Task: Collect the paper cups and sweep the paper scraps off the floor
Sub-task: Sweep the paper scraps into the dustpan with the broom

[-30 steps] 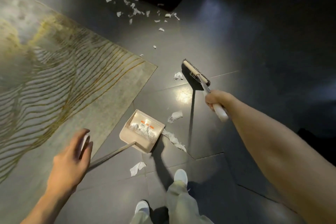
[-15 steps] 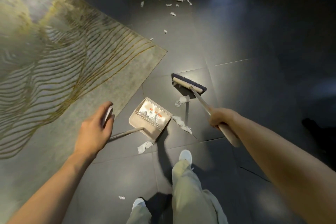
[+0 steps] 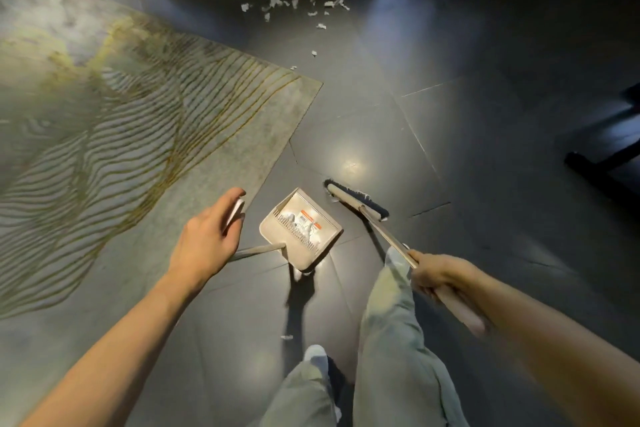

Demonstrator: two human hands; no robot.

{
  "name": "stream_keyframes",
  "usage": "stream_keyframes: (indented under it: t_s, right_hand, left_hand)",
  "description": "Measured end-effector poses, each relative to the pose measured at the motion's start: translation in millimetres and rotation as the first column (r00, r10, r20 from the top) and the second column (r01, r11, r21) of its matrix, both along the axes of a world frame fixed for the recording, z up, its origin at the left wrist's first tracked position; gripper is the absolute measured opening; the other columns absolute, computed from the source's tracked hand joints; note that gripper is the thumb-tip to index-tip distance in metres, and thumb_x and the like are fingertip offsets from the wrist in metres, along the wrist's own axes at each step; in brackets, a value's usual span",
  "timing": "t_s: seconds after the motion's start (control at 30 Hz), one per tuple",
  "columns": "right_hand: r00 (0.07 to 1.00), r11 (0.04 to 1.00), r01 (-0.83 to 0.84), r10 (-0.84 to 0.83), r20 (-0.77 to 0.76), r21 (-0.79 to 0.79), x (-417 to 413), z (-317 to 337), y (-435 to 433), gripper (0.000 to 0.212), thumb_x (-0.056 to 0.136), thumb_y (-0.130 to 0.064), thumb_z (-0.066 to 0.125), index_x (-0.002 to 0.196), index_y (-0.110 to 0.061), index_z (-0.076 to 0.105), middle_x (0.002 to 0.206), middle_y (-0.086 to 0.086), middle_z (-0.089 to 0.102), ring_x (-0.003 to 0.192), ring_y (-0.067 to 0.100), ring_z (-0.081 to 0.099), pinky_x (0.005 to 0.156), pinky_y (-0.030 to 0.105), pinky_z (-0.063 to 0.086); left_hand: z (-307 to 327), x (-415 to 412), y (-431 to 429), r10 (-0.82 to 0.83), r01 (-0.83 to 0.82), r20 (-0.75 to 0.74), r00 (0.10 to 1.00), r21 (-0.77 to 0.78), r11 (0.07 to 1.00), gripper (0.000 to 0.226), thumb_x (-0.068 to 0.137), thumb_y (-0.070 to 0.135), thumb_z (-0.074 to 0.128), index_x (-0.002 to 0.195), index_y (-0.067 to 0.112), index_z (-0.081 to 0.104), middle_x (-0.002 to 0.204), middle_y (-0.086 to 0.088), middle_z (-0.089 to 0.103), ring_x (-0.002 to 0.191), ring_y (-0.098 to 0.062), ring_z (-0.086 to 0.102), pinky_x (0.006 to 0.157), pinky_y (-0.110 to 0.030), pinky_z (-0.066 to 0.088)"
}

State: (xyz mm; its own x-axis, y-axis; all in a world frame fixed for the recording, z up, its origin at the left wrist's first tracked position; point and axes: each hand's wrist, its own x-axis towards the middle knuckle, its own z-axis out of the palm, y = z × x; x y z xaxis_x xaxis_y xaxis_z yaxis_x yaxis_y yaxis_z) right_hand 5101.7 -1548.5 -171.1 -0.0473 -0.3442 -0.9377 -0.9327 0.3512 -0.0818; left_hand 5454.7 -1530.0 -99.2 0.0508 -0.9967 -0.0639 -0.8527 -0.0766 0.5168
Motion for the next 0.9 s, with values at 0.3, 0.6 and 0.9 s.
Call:
stream_keyframes:
  t_s: [0.3, 0.6, 0.9]
  right_hand:
    - [0.943, 0.952, 0.304, -0.306, 0.133, 0.032, 16.0, 46.0, 52.6, 0.063, 0.082, 0.009, 0.044, 0.140, -0.015, 0.040, 0.058, 0.007, 0.046, 0.037, 0.011, 0.039, 0.036, 0.021, 0.039]
    - [0.981, 0.975, 0.193, -0.190, 0.036, -0.108, 27.5, 31.6, 37.3, 0.057, 0.085, 0.001, 0.044, 0.139, -0.016, 0.038, 0.062, 0.009, 0.053, 0.036, 0.012, 0.045, 0.039, 0.021, 0.043]
    - [0.973, 0.992, 0.091, -0.108, 0.205, 0.090, 91.2, 16.3, 81.4, 0.060, 0.082, 0.002, 0.049, 0.139, -0.012, 0.035, 0.080, 0.005, 0.048, 0.065, 0.014, 0.052, 0.048, 0.022, 0.047]
  left_hand:
    - [-14.0, 64.0, 94.5, 0.057, -0.056, -0.016, 0.998, 0.081, 0.995, 0.035, 0.092, 0.016, 0.058, 0.126, 0.019, 0.053, 0.108, -0.009, 0.068, 0.092, -0.037, 0.063, 0.074, -0.030, 0.038]
    - [-36.4, 76.7, 71.4, 0.079, -0.075, -0.026, 0.997, 0.146, 0.986, 0.035, 0.093, 0.017, 0.056, 0.128, 0.020, 0.052, 0.108, -0.013, 0.067, 0.097, -0.039, 0.061, 0.076, -0.031, 0.038]
    - [-40.9, 66.5, 36.7, 0.070, -0.061, -0.051, 0.996, 0.160, 0.985, 0.033, 0.094, 0.021, 0.054, 0.125, 0.028, 0.049, 0.103, -0.011, 0.065, 0.084, -0.029, 0.058, 0.075, -0.030, 0.039]
